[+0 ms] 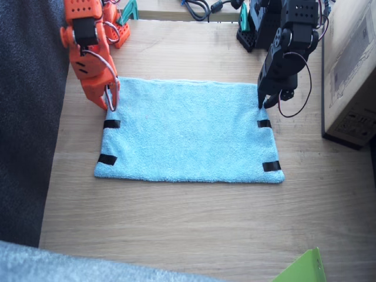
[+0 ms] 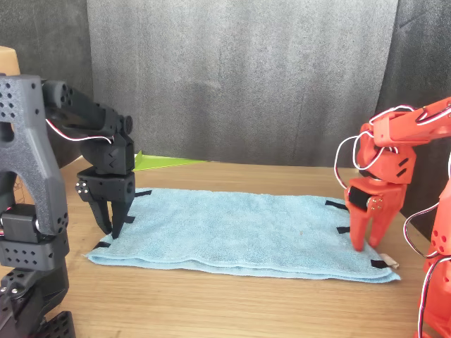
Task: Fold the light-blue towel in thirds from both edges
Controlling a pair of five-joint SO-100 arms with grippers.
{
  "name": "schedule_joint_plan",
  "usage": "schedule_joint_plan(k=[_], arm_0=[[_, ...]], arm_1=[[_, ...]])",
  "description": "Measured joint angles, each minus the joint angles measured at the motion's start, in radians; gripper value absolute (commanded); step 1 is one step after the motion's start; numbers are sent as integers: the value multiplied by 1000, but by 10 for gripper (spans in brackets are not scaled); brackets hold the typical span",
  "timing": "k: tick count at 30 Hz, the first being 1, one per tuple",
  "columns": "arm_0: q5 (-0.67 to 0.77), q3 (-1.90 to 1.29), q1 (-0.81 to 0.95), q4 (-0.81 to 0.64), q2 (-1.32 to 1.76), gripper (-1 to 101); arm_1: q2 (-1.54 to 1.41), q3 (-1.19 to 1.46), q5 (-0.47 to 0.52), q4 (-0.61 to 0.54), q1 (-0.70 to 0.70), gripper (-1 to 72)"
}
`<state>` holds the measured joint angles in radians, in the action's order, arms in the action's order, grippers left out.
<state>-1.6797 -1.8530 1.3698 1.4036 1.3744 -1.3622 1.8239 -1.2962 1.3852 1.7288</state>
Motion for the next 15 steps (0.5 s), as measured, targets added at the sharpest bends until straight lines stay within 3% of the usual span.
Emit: schedule_joint_plan(k=[15], arm_0=[[2,-34,-2,-28,28,-1]], arm_1=[[0,-28,-8,32,18,1]])
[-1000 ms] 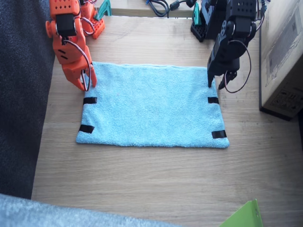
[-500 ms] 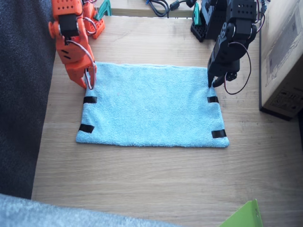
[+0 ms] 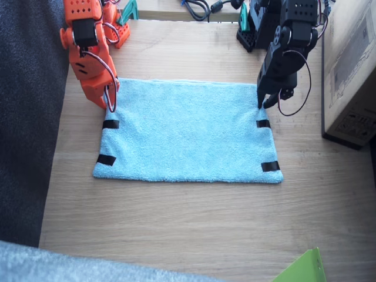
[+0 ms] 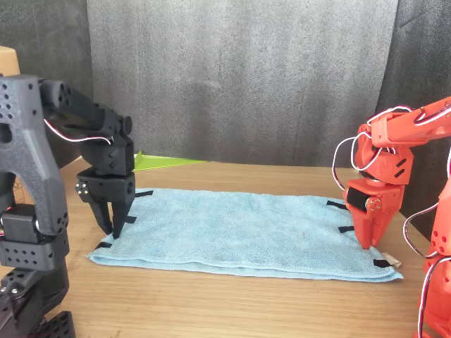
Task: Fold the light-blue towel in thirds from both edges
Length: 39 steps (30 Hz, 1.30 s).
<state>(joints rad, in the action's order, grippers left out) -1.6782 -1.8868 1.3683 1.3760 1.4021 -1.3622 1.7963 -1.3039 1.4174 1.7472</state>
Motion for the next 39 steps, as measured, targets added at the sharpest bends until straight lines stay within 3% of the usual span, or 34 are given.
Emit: schedule_joint_plan(k=[7,21,39], arm_0=[[2,0,-3,0,0,-1],[9,-18,-3,-20,26,-1],[9,-18,-3,-20,26,-1]], arm_1=[[-2,-138,12,132,55,1],[64,-655,8,476,181,1],[225,-862,6,508,477,0]])
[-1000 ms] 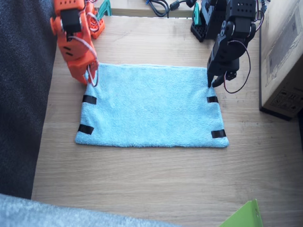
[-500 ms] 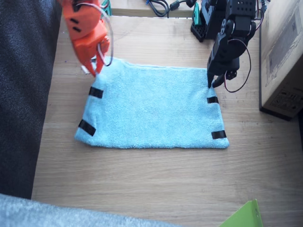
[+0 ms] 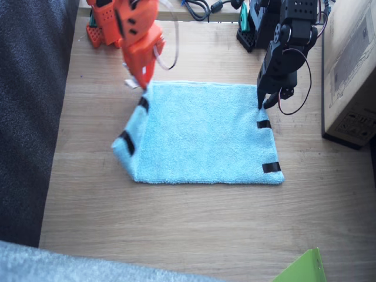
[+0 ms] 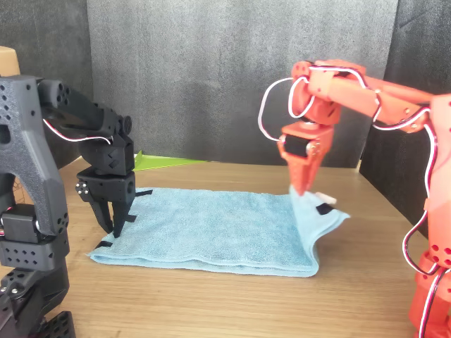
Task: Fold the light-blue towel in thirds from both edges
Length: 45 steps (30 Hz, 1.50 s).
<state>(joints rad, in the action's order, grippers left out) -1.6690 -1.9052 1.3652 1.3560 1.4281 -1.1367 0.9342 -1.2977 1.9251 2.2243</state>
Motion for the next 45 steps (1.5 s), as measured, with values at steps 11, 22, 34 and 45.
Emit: schedule_joint_plan(k=[11,22,34,45], arm_0=[[12,-15,0,-6,3,-1],[12,-34,0,-8,20,-1],[12,-35,-28,-5,37,-2],[-8,-15,-80,110,245,-2]], arm_1=[[173,-229,20,11,110,45],[233,-374,20,11,193,246],[132,-149,11,2,-173,174],[55,-8,28,-2,-319,181]])
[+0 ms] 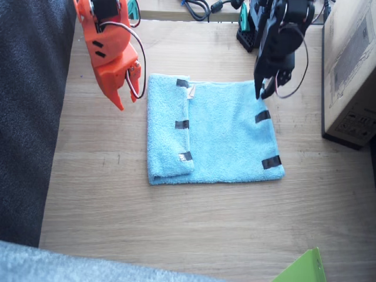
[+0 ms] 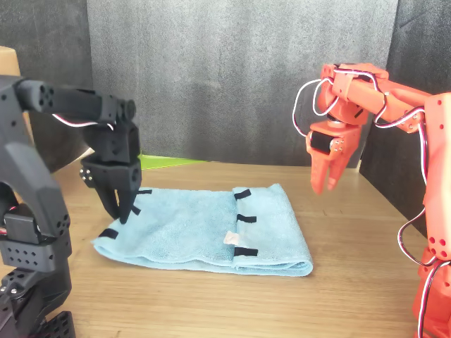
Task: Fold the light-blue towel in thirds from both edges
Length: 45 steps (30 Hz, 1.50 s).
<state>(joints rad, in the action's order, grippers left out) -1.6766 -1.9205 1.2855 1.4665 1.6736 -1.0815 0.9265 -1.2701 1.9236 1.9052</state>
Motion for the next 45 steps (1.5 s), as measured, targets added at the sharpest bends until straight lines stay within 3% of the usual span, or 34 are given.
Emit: schedule_joint_plan(k=[9,30,45], arm_0=[[-29,89,-74,61,35,-2],[-48,577,-316,288,-241,-2],[-48,792,-446,328,-434,-2]], arm_1=[[-8,55,-14,-32,15,188],[-52,137,-49,-51,23,198],[-103,247,-44,-101,2,203]])
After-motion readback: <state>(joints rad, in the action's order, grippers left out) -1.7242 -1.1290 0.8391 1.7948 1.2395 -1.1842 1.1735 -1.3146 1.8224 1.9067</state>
